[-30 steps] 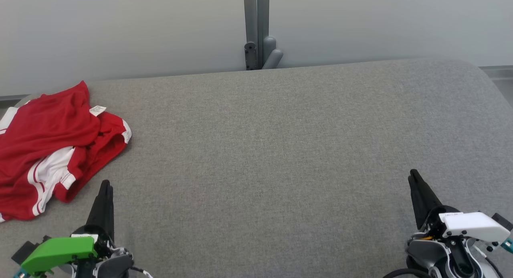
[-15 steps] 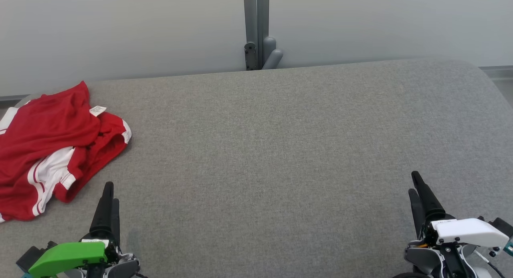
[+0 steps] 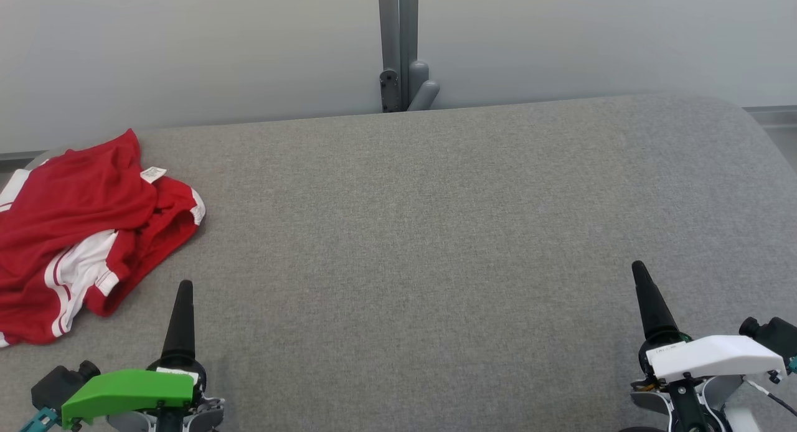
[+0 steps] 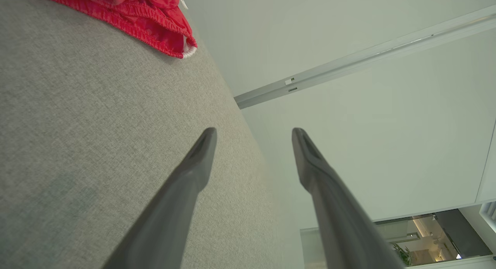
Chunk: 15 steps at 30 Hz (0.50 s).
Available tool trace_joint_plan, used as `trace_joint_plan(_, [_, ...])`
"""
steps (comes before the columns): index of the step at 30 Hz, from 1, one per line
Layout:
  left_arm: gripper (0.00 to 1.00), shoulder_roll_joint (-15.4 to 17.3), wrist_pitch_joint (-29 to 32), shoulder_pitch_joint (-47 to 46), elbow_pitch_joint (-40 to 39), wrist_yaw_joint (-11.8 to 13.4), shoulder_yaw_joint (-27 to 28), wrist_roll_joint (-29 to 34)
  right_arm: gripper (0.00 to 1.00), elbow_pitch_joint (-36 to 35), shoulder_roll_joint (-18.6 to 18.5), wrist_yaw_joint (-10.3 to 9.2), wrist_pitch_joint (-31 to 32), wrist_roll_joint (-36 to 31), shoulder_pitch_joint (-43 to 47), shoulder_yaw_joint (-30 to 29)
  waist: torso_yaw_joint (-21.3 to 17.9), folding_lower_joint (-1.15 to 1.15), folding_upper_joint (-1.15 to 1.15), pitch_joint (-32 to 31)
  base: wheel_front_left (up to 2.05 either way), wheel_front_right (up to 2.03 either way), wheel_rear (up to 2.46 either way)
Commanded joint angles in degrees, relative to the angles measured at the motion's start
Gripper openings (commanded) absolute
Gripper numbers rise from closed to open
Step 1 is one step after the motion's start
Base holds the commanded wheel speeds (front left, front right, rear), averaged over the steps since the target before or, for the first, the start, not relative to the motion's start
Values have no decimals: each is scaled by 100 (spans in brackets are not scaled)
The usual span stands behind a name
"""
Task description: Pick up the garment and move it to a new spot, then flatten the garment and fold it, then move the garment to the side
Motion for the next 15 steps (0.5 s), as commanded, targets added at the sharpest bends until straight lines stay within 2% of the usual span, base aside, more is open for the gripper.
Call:
trace_joint_plan(1, [100, 81, -47, -52, -103, 27, -22, 196, 100, -128, -32, 2, -61, -263, -47, 10, 1, 0, 0, -3, 0, 0, 0])
trace_joint_plan(15, [100, 252, -352, -50, 66, 103, -326, 1885, 100, -243, -39, 3, -338, -1905, 30, 33, -6, 0, 0, -16, 0, 0, 0])
